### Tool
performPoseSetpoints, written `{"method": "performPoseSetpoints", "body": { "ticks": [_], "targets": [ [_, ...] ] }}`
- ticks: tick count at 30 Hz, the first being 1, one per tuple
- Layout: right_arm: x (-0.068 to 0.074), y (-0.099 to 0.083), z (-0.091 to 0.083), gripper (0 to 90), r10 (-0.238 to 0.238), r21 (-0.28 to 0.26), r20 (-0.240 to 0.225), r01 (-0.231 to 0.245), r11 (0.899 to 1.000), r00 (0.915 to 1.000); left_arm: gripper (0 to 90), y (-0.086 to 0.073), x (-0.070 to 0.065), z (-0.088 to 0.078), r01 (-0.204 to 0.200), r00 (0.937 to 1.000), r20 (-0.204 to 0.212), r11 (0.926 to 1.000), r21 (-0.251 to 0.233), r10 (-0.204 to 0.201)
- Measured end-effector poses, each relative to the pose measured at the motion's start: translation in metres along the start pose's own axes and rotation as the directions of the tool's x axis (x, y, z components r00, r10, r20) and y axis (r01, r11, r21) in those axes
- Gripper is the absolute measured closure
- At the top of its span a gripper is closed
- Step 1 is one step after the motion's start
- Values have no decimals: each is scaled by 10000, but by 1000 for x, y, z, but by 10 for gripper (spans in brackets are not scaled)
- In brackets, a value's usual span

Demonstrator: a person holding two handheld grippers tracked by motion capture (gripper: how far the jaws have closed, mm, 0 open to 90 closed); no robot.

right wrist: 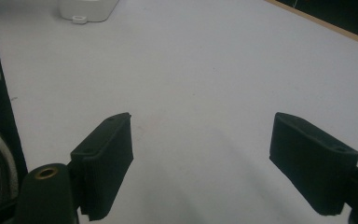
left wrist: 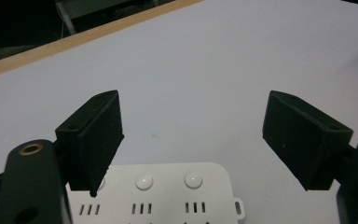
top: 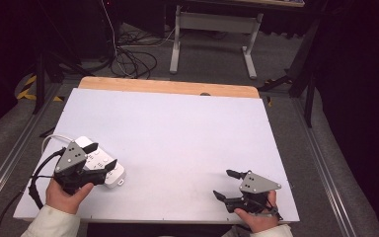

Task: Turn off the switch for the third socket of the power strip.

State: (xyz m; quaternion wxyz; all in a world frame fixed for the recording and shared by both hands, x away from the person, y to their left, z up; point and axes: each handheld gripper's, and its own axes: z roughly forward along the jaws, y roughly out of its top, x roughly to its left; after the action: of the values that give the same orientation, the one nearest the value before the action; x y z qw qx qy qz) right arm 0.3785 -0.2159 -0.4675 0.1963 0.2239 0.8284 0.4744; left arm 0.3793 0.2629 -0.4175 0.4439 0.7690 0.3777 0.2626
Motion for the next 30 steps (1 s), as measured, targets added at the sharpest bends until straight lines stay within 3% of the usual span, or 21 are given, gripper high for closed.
{"method": "performPoseSetpoints", "body": {
  "ticks": [7, 14, 17, 18, 22, 30],
  "targets": [
    [0, 0, 0, 218, -7, 10, -3, 7, 10000, 10000, 212, -1, 7, 5, 219, 9998, -23, 9997, 117, -219],
    [0, 0, 1, 218, 1, 21, -27, -1, 10000, 10000, 335, -1, 11, 5, 6, 9998, 205, 9991, 415, -14],
    [0, 0, 1, 218, 6, 14, -35, -6, 10000, 10000, 479, 0, 13, 6, 235, 9987, 437, 9985, 497, -257],
    [0, 0, 1, 218, 8, 17, -38, -7, 10000, 10000, 479, 0, 14, 6, 283, 9982, 500, 9975, 652, -316],
    [0, 0, 1, 218, 4, 19, -47, -4, 10000, 10000, 667, 2, 18, 9, 28, 9987, 501, 9922, 1248, -91],
    [0, 0, 1, 217, -18, 13, -66, 18, 10000, 10000, 897, 5, 21, 14, -40, 9989, 476, 9821, 1881, -51]
  ]
}}
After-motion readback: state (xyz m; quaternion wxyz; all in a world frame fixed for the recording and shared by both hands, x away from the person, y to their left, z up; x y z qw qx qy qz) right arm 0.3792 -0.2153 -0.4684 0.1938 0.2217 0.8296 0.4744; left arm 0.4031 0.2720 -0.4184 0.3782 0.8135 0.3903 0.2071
